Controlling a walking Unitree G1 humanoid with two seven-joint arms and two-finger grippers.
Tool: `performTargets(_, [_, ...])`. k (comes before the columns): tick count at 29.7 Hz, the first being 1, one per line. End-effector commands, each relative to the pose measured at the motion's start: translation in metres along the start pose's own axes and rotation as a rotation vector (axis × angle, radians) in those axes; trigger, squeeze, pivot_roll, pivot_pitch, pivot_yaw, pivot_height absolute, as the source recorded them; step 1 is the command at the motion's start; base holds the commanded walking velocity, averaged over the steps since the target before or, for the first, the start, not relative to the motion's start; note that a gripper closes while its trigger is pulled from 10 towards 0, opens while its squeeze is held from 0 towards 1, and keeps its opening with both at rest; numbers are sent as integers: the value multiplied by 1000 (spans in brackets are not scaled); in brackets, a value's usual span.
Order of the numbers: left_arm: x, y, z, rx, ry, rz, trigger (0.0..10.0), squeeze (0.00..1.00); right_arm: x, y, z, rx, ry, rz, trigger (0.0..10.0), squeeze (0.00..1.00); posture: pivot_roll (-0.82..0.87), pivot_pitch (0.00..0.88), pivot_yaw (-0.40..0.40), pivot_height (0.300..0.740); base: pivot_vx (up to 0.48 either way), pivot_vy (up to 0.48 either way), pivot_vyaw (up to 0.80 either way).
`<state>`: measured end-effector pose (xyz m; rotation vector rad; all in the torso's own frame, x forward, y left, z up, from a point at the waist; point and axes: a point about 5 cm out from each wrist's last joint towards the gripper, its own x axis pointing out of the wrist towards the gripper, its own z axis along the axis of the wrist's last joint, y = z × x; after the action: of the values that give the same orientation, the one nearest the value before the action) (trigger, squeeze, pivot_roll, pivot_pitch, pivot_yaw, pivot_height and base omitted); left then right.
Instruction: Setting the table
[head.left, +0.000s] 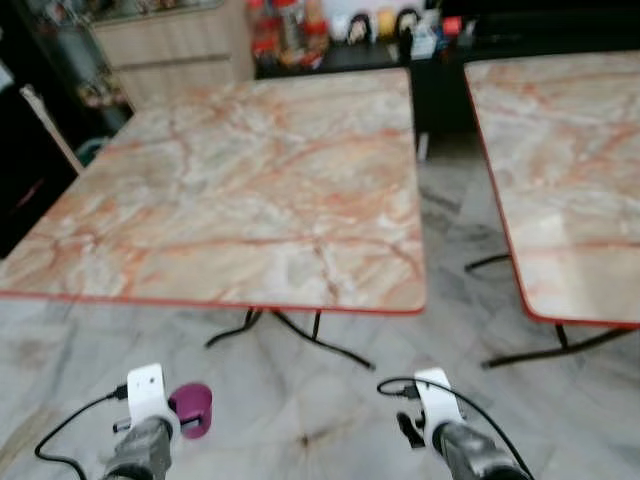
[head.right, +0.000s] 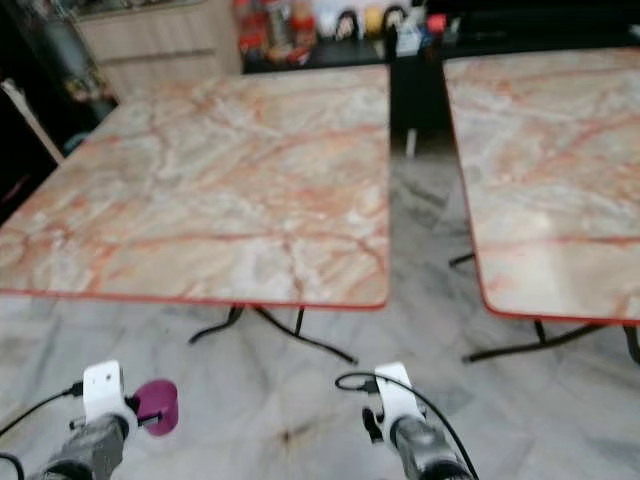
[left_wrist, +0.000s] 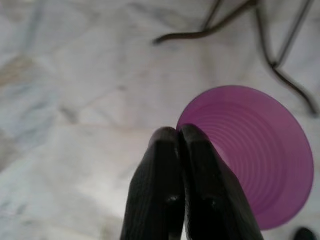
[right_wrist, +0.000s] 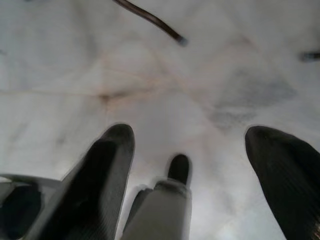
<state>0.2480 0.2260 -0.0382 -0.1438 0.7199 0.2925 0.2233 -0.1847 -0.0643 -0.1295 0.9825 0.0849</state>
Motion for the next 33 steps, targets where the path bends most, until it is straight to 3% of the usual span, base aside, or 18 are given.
performTargets(1, [-1, 11, -1, 34, 5, 12, 10000, 0, 1, 6, 6, 26, -20, 4, 10000, 0, -63, 56, 113, 740, 0, -398, 0])
performTargets(12, [-1, 7, -3, 35, 11, 0, 10000, 0, 1, 6, 4, 45, 4, -5, 10000, 0, -63, 56, 113, 740, 0, -471, 0])
performTargets(17, [-1, 5, -3, 31, 10, -3, 10000, 0, 1, 6, 4, 30, 13, -3, 10000, 0, -63, 56, 113, 740, 0, -480, -735])
performTargets(33, [-1, 8, -2, 34, 8, -2, 10000, 0, 1, 6, 3, 36, 11, -10, 10000, 0, -62, 54, 112, 740, 0, -446, 0])
